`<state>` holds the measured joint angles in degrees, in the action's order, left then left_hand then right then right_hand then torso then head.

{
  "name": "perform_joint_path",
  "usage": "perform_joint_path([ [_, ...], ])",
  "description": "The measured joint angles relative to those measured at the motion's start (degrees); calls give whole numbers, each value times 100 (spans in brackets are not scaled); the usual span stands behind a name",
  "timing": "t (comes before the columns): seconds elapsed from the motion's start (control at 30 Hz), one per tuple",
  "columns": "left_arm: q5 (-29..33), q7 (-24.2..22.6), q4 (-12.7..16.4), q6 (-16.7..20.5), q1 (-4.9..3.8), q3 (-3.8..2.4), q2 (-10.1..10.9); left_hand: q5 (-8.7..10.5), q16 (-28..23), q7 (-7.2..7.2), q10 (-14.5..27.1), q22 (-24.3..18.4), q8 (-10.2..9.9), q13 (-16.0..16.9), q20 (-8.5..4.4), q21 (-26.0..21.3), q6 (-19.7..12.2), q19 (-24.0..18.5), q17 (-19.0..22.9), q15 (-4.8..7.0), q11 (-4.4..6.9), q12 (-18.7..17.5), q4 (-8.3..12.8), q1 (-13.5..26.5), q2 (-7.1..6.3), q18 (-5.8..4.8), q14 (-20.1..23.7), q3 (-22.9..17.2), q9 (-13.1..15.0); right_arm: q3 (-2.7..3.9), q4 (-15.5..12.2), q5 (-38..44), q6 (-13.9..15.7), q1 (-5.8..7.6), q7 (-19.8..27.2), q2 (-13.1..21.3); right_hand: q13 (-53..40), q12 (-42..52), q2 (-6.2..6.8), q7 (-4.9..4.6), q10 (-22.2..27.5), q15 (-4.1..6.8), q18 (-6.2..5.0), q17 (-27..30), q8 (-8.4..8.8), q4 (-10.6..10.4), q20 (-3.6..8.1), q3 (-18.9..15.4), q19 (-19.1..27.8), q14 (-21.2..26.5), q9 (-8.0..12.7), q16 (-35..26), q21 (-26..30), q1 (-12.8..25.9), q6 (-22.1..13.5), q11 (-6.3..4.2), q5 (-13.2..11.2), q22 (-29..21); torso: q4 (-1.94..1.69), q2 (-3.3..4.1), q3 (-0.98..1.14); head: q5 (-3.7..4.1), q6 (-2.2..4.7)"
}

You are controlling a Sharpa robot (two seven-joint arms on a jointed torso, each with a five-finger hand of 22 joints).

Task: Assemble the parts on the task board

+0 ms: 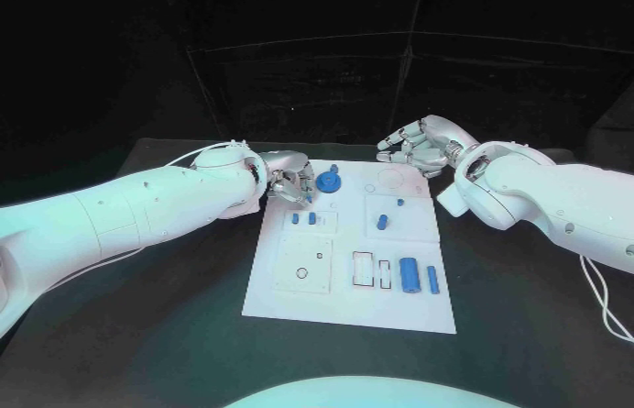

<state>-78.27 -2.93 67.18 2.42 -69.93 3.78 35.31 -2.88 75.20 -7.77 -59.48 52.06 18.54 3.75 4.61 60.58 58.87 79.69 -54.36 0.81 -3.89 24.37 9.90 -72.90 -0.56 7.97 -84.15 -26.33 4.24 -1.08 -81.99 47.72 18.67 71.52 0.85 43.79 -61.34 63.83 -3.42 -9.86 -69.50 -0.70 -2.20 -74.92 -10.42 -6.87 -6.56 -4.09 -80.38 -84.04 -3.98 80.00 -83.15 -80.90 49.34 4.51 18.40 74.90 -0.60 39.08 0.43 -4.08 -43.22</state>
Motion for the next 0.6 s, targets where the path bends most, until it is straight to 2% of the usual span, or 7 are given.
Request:
perform_joint_path([
  [0.5, 0, 44, -76, -25, 5, -5, -66, 0, 0, 1, 0, -29, 12, 0, 0, 0, 0, 0, -1, 0, 0, -43, 0, -16, -61, -1, 0, 0, -6, 0, 1, 0, -6, 0, 1, -1, 0, 0, 0, 0, 0, 0, 0, 0, 0, 0, 0, 0, 0, 0, 0, 0, 0, 0, 0, 0, 0, 0, 0, -1, 2, 9, -3],
  [0.6, -2, 65, -77, -48, 3, -6, -70, 0, -1, -33, 14, -28, -61, -2, 0, 0, -34, 0, 28, 0, -14, -117, 16, -31, -76, -1, 0, 16, -24, 0, 1, 0, -7, 0, 1, 2, 0, 0, 0, 0, 0, 0, 0, 0, 0, 0, 0, 0, 0, 0, 0, 0, 0, 0, 0, 0, 0, 0, 0, -2, 2, 9, -3],
])
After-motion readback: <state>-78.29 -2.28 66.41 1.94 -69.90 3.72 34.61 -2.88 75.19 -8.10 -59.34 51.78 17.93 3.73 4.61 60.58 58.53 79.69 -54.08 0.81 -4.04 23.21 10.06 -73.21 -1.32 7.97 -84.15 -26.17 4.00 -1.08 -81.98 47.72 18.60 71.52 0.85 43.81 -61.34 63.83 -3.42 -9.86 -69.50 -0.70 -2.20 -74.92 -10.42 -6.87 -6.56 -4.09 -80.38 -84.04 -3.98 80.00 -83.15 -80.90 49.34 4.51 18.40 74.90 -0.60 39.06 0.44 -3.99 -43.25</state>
